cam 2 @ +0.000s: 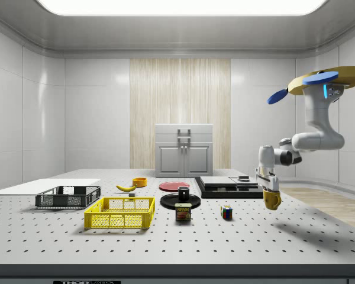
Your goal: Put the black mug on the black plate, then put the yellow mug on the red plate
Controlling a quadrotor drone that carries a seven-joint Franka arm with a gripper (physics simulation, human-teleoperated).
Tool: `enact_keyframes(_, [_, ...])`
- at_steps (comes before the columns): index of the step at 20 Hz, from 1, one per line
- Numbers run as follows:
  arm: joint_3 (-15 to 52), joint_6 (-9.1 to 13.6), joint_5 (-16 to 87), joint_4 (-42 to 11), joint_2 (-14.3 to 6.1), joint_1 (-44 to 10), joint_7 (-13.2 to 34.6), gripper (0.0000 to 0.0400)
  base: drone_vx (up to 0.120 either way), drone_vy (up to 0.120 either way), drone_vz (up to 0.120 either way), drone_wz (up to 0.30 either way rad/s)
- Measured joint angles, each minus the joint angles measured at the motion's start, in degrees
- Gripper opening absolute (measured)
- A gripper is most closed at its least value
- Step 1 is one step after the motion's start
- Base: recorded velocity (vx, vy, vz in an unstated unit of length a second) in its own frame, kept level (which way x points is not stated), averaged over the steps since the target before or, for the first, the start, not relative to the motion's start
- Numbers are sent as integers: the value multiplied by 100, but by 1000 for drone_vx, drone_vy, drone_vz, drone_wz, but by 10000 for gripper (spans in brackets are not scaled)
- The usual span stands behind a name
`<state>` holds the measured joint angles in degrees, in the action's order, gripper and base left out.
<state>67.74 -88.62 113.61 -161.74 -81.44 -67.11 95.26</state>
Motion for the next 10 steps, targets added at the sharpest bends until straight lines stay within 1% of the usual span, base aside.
enact_keyframes(1, [20, 5, -20, -6, -3, 0, 3, 100, 40, -120, 120, 0])
enact_keyframes(7, [83, 4, -88, -22, -29, -7, 17, 100, 120, -120, 120, 0])
enact_keyframes(10, [96, -5, -104, -24, -43, -13, 23, 100, 120, -120, 0, 0])
